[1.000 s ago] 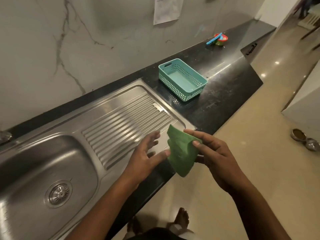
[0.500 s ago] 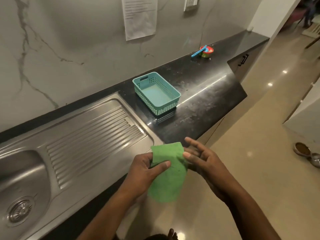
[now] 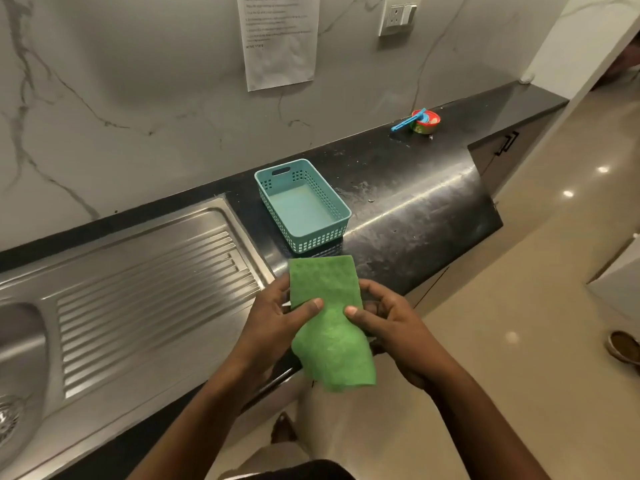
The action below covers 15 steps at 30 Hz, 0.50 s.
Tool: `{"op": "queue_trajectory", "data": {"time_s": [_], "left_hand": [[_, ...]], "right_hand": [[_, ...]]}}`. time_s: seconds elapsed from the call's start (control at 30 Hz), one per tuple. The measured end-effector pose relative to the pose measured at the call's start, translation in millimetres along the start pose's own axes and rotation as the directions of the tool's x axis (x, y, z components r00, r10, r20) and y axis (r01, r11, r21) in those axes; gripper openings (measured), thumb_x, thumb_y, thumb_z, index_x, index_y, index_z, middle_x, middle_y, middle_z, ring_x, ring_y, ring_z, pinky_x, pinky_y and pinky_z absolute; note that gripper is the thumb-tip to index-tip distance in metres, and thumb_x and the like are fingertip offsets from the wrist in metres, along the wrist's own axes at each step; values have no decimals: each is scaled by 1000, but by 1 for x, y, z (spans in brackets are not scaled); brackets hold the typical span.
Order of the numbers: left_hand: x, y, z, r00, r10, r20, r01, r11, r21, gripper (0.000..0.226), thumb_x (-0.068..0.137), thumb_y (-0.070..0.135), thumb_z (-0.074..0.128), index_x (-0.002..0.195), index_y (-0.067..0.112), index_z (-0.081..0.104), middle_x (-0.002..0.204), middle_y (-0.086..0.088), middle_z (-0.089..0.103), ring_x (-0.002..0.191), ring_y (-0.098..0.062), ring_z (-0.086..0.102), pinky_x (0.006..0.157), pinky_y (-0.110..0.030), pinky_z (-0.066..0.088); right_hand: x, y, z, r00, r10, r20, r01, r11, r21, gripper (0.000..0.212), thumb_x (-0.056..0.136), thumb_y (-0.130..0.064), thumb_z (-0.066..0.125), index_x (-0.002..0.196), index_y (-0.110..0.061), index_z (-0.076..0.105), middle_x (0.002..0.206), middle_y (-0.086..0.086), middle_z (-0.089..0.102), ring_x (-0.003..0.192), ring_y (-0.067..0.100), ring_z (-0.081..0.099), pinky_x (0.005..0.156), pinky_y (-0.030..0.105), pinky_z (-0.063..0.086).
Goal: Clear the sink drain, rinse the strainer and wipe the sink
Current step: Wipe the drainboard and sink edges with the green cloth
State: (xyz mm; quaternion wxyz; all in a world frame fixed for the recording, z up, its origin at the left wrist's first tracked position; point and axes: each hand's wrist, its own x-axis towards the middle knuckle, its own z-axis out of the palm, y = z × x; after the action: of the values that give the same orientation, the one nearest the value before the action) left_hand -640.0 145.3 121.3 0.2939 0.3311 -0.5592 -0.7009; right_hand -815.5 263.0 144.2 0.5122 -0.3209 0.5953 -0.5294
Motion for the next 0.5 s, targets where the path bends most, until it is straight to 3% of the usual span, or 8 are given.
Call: {"op": "queue_trajectory", "data": {"time_s": [0.07,0.17,0.3,0.37,0.5], "left_hand": [[19,5,1,1000,0,3,0,1000,-22,39,97,2,72,123,31,74,119,-4,81,107,-27,79,76,-40,66],[47,15,2,1000,-24,-12,23,997,-77,39,98,-1,68,130,22,69,119,-5,81,106,-27,80,69,-33,64],[82,25,-1,999,-33,-43,30,996,-86,42,97,-3,68,135,16,64,122,-6,80,113,-28,77,77,-36,64],[97,29,-4,996,-50,-75,45,997,-60,48,98,0,69,141,17,60,122,-9,79,114,-29,76,84,-44,65],[114,33,-12,979,-110,-172,109,994,-15,64,98,12,72,156,23,46,134,-4,69,120,-23,72,96,-43,64]], "right_hand": [[20,-11,-5,1000,-10,-20,10,1000,7,35,104,-8,61,136,-21,63,117,43,64,101,43,72,74,44,62],[56,-27,-15,999,-22,-33,23,999,43,37,104,-1,58,138,-13,61,118,28,74,106,38,74,86,43,64],[102,-46,-25,998,-34,-43,36,998,42,38,105,1,56,140,-11,60,120,18,77,108,33,76,88,41,64],[128,-54,-30,999,-22,-46,22,1000,9,38,105,0,55,140,-14,60,121,18,76,110,35,75,90,45,64],[183,-68,-44,999,-19,-50,16,998,-65,37,105,0,55,138,-14,63,119,23,75,108,37,74,94,50,61]]}}
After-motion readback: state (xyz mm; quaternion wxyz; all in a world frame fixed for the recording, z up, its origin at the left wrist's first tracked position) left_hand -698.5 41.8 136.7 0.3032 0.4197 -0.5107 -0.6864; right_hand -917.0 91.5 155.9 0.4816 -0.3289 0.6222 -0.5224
